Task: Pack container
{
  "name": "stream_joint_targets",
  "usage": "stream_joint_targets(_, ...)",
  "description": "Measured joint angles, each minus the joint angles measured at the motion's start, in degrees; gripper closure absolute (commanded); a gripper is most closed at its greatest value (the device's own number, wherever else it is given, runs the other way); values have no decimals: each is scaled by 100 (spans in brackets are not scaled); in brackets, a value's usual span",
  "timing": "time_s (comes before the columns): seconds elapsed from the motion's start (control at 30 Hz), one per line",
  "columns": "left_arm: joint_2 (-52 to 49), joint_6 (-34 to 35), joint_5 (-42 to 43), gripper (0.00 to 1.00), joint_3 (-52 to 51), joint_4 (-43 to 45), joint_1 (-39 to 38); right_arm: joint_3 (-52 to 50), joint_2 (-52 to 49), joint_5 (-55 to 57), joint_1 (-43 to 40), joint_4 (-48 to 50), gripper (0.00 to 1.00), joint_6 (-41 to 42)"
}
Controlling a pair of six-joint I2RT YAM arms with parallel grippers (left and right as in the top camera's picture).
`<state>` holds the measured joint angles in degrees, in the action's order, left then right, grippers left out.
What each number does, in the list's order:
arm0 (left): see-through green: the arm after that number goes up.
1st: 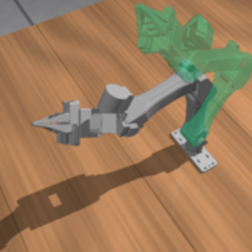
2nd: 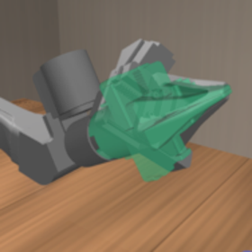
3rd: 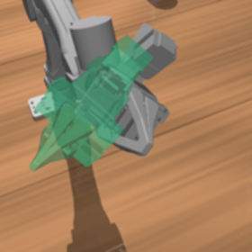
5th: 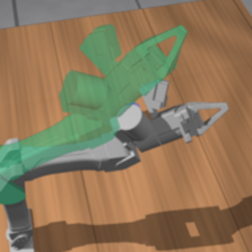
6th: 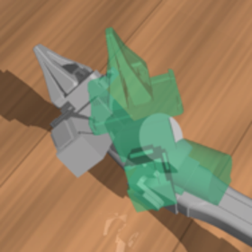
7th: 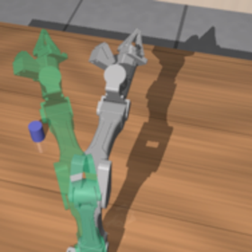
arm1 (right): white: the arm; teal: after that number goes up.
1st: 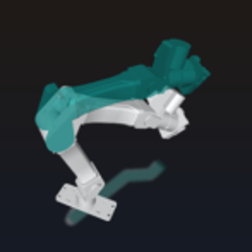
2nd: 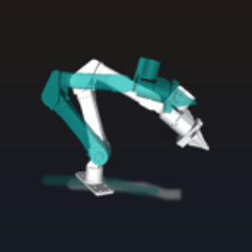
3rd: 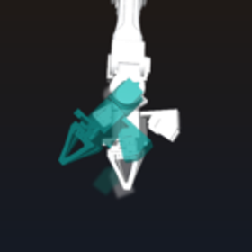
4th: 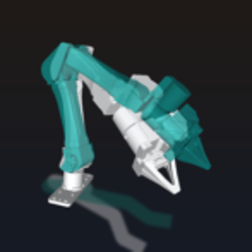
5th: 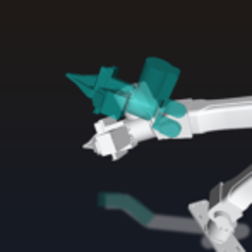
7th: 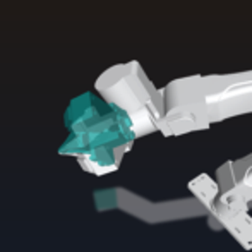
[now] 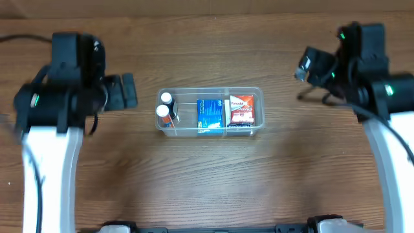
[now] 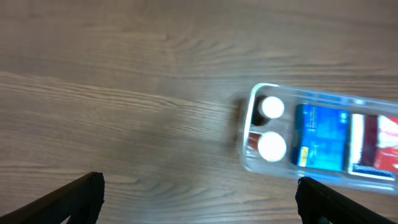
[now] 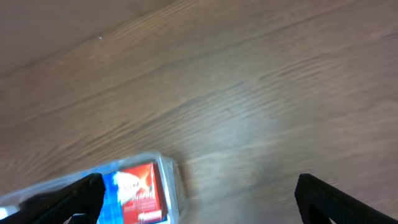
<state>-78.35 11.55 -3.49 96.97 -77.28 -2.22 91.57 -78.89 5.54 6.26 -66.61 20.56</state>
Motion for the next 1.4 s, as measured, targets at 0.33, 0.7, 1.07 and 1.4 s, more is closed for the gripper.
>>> stream_joint_targets(0.33, 3279, 0, -140, 0, -2601, 702, -4, -2968, 2752, 240, 518, 1215, 0, 155)
stream_joint_targets(0.7, 4544, 181, -413, 0, -3845, 649, -4, -4026, 3939, 271, 540, 1207, 0, 323)
stream_joint_targets(1.07, 4546, 184, -433, 0, -3845, 658, -4, -4028, 3801, 282, 540, 1167, 0, 341)
stream_joint_targets(1.4, 4546, 184, -433, 0, -3845, 658, -4, -4028, 3814, 282, 540, 1156, 0, 341)
